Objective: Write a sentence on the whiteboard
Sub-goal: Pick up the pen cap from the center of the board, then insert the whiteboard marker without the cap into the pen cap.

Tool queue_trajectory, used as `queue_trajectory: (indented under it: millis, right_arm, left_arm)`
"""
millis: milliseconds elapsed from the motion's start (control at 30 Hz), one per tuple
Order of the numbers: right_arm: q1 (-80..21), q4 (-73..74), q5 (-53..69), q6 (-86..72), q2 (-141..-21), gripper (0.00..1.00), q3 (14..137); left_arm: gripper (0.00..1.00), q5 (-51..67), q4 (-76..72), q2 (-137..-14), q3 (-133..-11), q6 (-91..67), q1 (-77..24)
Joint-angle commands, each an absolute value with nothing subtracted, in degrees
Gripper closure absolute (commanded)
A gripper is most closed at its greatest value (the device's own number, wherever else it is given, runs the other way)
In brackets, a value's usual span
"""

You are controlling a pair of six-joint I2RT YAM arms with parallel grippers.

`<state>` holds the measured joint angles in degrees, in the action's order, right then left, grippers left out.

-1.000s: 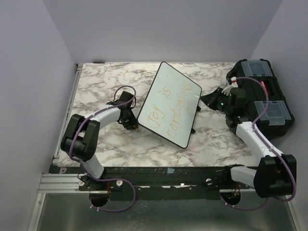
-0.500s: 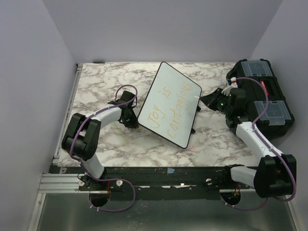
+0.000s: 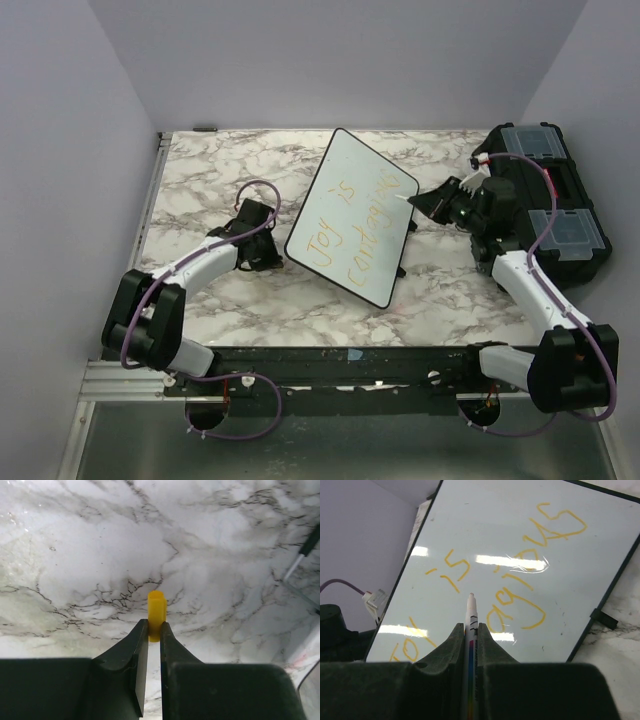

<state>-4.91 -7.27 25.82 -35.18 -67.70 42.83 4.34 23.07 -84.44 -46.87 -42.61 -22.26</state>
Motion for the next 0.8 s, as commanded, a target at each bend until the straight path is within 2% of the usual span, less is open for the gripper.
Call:
queue_trajectory:
  millis: [0, 300, 433, 633, 767]
  right_arm:
    - [-5.1, -8.9, 34.0, -35.7, -66.4, 0.99, 46.9]
    - [-5.3, -7.9, 42.8, -35.9, -67.0, 0.99, 52.1]
    - [-5.9, -8.0, 45.8, -36.0, -67.6, 0.99, 53.8]
    - [-7.4, -8.8, 47.5, -36.3, -68.4, 0.99, 56.0]
    - [-8.1, -8.4, 47.7, -36.3, -68.6, 1.00, 57.3]
  left_arm:
    - [1.00, 6.3, 22.6, -78.3, -46.8, -38.7, -22.5]
    - [1.00, -3.8, 30.3, -68.0, -51.9, -32.2, -22.4]
    - [1.00, -6.7, 26.1, -58.9, -50.4, -28.1, -22.4]
    - [1.00, -9.2, 23.5, -51.7, -51.9, -21.8, -22.2]
    - [1.00, -4.7, 19.2, -47.6, -51.6, -16.3, -22.2]
